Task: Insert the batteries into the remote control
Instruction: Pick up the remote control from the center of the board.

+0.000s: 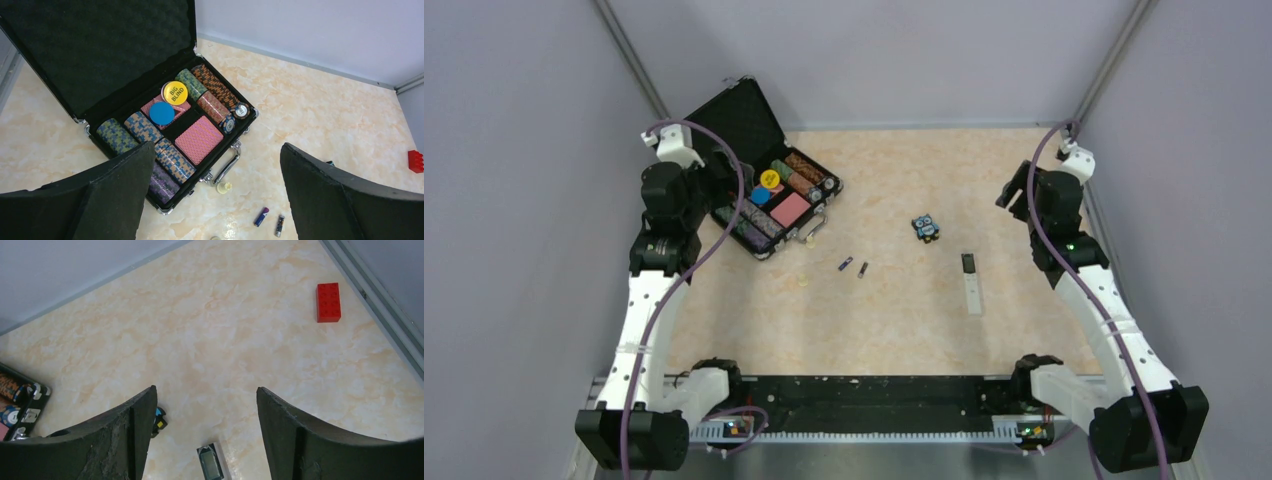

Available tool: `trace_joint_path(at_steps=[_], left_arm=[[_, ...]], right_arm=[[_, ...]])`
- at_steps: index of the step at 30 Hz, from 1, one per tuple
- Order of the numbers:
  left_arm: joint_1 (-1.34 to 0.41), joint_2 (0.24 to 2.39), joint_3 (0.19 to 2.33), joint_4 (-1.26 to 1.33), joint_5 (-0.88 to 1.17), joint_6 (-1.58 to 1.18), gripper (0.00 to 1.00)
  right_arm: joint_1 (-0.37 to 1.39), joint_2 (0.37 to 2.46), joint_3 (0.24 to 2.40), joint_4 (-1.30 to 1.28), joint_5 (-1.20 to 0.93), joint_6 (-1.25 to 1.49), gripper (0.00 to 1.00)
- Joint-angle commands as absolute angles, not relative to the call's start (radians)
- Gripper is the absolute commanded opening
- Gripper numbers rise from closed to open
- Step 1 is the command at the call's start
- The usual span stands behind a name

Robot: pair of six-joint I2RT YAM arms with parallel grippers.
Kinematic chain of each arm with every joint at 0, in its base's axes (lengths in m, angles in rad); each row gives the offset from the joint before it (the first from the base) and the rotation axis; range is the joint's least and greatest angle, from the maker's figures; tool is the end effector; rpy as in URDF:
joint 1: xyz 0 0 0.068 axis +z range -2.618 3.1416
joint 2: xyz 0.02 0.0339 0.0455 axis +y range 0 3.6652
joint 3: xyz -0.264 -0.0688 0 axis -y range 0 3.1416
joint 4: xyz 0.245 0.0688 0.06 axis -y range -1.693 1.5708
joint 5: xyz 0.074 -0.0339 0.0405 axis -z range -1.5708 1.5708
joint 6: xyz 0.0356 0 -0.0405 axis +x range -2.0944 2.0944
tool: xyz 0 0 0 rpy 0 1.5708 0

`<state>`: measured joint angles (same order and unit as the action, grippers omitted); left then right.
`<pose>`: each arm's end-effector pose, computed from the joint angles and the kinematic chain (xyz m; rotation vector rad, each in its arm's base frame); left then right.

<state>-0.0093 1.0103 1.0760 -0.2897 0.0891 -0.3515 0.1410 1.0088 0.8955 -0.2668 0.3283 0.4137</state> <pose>0.2269 -0.0053 0.3887 -0.2441 1.7900 -0.3376 0.2289 0.0209 0.3289 0.4739 1.8709 0.0502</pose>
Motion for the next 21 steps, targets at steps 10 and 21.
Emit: trace_joint_path(at_steps=[10, 21], left_arm=[[-0.009, 0.974, 1.002, -0.199, 0.117, -0.403, 0.99], [-0.010, 0.887, 0.868, -0.173, 0.077, -0.434, 0.99]], right_arm=[[0.137, 0.940, 0.837, -0.417, 0.284, 0.459, 0.89], [0.138, 0.987, 0.745, -0.633, 0.235, 0.584, 0.85]])
